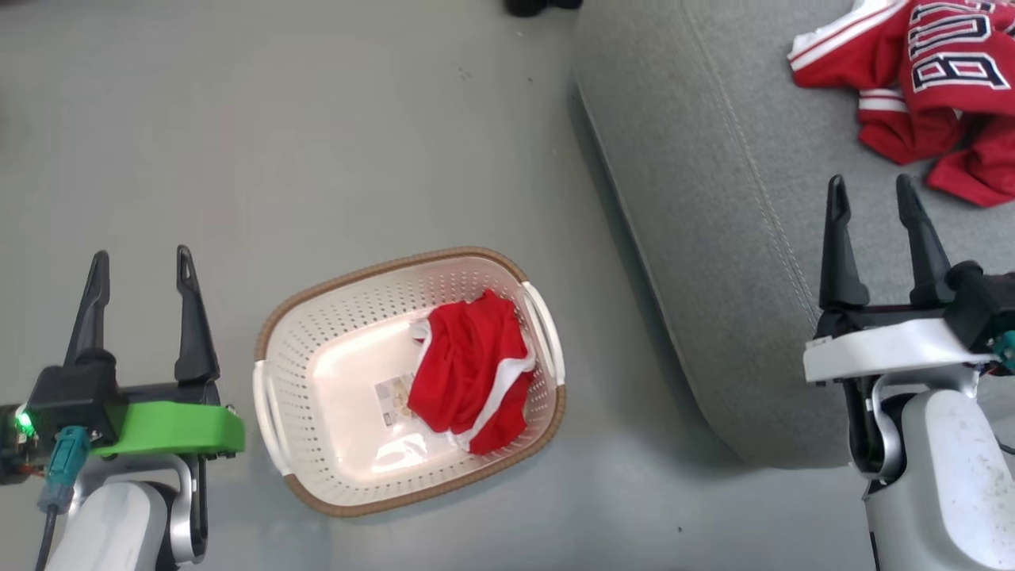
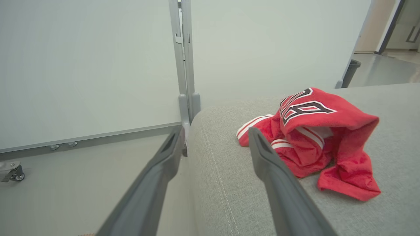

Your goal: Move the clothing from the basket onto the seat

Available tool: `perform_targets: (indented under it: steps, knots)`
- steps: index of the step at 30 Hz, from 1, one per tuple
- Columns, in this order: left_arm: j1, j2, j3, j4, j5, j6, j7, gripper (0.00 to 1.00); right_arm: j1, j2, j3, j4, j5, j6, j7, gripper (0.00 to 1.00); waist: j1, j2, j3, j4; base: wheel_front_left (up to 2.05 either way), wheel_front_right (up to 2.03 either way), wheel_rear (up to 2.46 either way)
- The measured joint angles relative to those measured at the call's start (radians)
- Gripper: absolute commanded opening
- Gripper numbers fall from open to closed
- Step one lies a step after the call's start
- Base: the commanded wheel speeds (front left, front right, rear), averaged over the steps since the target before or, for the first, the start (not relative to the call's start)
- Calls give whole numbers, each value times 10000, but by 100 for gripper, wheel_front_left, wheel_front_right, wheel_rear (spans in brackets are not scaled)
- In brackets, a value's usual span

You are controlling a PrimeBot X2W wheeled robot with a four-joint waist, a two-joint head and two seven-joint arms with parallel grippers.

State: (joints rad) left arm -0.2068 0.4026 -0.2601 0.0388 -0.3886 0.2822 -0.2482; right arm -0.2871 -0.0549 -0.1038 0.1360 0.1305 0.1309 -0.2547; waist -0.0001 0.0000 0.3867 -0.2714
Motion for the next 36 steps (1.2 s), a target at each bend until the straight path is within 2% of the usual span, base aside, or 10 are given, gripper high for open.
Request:
perform_targets:
  steps: [9,16,36]
  knots:
    - [538,-290,370,393,-84,-13,-119,100,1043,46,671,-1110,-127,0,694,100,0,0,-860,965,0,0,0]
    - [1131,-608,495,502,144,-221,-144,100,1834,54,966,-1584,-94,0,1099,100,0,0,-1602,1484,0,0,0]
    - [2463,-1239,587,1089,408,-625,-148,100,3676,52,1026,-2602,-221,0,2027,100,0,0,-3535,2030,0,0,0]
